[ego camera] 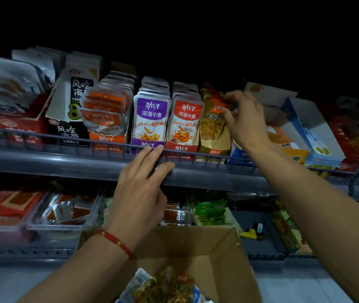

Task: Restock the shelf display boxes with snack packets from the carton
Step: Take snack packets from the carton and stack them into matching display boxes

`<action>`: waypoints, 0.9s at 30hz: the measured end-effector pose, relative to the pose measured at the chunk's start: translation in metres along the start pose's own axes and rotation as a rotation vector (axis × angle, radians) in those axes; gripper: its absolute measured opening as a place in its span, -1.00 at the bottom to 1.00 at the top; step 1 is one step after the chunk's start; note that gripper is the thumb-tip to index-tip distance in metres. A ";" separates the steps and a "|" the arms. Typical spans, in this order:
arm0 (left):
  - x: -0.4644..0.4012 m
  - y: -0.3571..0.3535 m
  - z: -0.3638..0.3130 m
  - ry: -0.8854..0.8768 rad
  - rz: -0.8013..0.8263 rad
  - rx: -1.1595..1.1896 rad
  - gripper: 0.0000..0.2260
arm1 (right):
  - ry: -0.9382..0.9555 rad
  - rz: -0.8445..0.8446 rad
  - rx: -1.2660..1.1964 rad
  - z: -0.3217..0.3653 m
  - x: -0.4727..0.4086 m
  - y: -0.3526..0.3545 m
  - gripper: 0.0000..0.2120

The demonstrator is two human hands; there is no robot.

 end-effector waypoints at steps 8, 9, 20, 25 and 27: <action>0.005 -0.003 -0.001 -0.012 0.034 -0.003 -0.41 | 0.089 -0.045 0.016 0.005 0.007 0.007 -0.73; 0.005 -0.003 -0.002 -0.011 0.037 -0.001 -0.42 | 0.118 -0.052 0.032 0.006 0.007 0.007 -0.75; 0.007 -0.007 -0.002 0.006 0.076 -0.008 -0.37 | 0.143 0.035 0.165 0.011 -0.032 0.002 -0.82; 0.006 -0.005 0.000 0.010 0.081 0.004 -0.36 | 0.123 0.044 0.191 0.011 -0.033 0.001 -0.84; 0.006 -0.005 -0.001 0.005 0.079 0.011 -0.36 | 0.123 0.044 0.198 0.011 -0.030 0.002 -0.84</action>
Point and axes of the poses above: each hand's wrist, its own x-axis away from the middle knuckle, its own y-axis out of the back of the hand, z = x × y, the point moved 4 cm from there along -x, towards the middle knuckle, and after that the axes turned 6 degrees about -x, right-handed, at the moved point
